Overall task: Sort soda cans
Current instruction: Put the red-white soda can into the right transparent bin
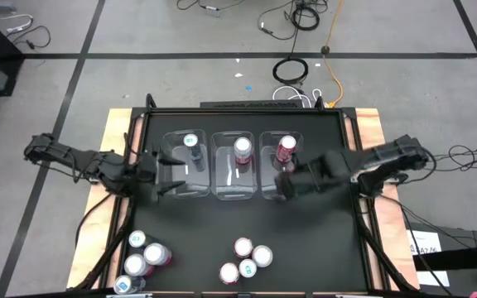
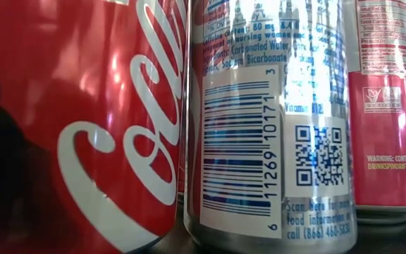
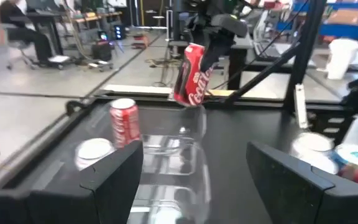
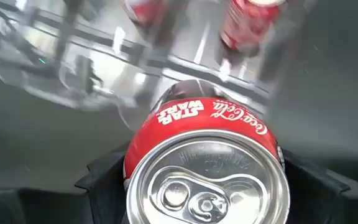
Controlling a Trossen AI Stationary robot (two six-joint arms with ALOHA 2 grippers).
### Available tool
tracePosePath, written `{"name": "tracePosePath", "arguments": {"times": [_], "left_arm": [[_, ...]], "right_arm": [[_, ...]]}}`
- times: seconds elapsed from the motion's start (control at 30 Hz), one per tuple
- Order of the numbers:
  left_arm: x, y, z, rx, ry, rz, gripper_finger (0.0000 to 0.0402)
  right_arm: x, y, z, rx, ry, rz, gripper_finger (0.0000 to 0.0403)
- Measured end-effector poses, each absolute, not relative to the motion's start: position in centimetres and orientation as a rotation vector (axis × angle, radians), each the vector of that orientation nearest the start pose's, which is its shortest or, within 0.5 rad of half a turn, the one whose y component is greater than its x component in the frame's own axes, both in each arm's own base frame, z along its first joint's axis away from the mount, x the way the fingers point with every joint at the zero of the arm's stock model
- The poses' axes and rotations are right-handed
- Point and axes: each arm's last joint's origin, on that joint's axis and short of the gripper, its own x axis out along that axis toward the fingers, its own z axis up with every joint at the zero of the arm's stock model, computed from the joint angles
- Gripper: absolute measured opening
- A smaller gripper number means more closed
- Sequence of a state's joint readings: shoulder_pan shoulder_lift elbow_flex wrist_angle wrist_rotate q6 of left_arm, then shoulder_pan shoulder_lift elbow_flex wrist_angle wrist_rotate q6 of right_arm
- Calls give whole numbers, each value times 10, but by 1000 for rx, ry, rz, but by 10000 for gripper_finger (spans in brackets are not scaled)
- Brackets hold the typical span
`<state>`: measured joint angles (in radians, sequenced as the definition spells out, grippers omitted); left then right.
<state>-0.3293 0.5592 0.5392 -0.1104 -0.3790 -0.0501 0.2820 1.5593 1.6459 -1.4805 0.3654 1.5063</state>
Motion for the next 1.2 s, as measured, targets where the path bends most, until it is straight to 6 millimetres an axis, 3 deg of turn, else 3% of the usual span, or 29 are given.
{"name": "tracePosePath", "arguments": {"times": [0.23, 0.63, 0.93, 1.2], "left_arm": [[132, -30, 286, 61, 131, 77, 295], [131, -29, 279, 65, 195, 80, 295], [131, -29, 279, 50, 193, 98, 295], [131, -28, 279, 53, 192, 125, 295]], "right_arm": [[296, 10, 352, 830, 853, -957, 307], [345, -56, 285, 734, 1087, -1026, 308], [359, -93, 252, 666, 1181, -1028, 308], [366, -104, 234, 619, 1220, -1017, 309]]}}
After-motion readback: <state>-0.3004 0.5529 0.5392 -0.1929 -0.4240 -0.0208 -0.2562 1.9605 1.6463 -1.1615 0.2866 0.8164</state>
